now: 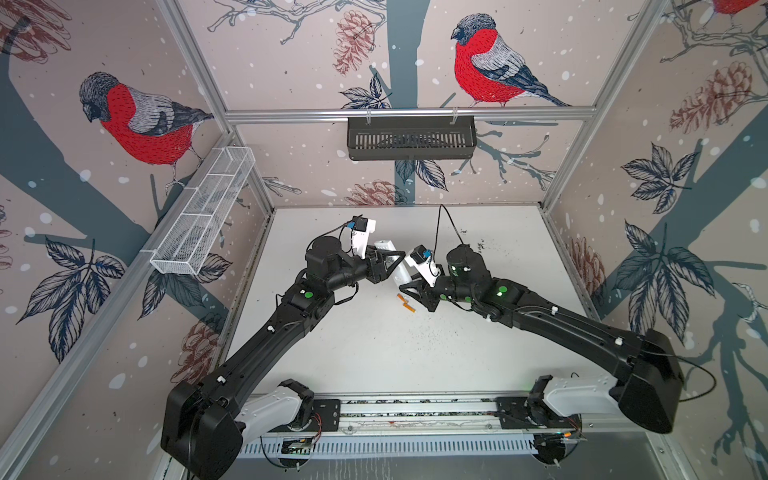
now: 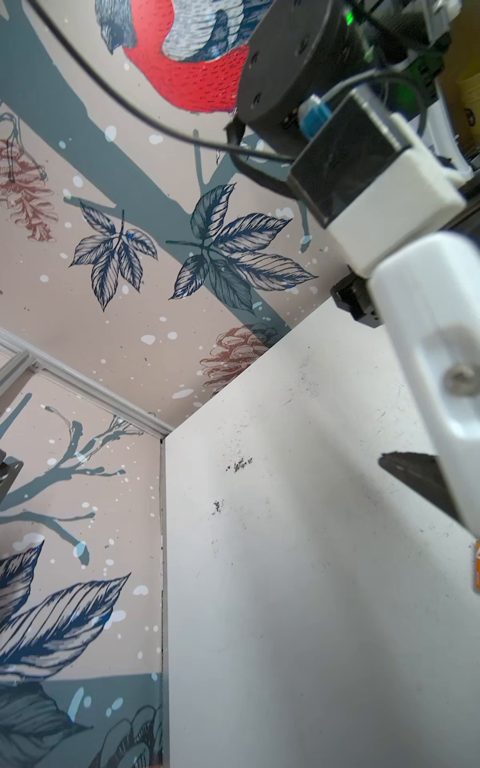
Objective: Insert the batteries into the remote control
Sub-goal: 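Grasp the remote's end with the left gripper while the right gripper holds it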
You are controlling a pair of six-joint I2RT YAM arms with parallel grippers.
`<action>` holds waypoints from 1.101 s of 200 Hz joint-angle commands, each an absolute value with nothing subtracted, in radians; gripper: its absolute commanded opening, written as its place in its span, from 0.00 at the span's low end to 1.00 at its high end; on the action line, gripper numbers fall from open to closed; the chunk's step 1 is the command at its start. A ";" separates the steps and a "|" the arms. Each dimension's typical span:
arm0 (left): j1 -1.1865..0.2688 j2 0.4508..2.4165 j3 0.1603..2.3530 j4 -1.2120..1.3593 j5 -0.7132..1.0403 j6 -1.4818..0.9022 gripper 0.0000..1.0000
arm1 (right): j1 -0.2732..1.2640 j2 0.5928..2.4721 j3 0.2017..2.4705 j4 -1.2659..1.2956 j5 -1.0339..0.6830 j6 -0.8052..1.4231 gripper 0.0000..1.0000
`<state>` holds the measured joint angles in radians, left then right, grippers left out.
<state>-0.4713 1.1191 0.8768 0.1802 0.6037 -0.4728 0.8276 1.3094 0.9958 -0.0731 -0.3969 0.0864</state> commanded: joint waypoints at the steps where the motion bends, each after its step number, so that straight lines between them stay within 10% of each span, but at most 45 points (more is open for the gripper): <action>1: -0.468 1.106 0.861 0.261 0.732 -0.444 0.92 | 0.788 1.280 0.989 -0.038 -0.593 0.125 0.20; 83: -0.462 1.075 0.834 0.375 0.998 -0.439 0.92 | 0.681 1.200 0.946 -0.060 -1.042 0.138 0.21; 220: -0.473 1.107 0.865 0.398 1.130 -0.457 0.59 | 0.695 1.225 0.945 -0.060 -1.152 0.115 0.22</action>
<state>-0.4667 1.0977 0.8593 0.3290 1.0878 -0.4404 0.6918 1.2217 0.9394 -0.0795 -1.1156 0.1307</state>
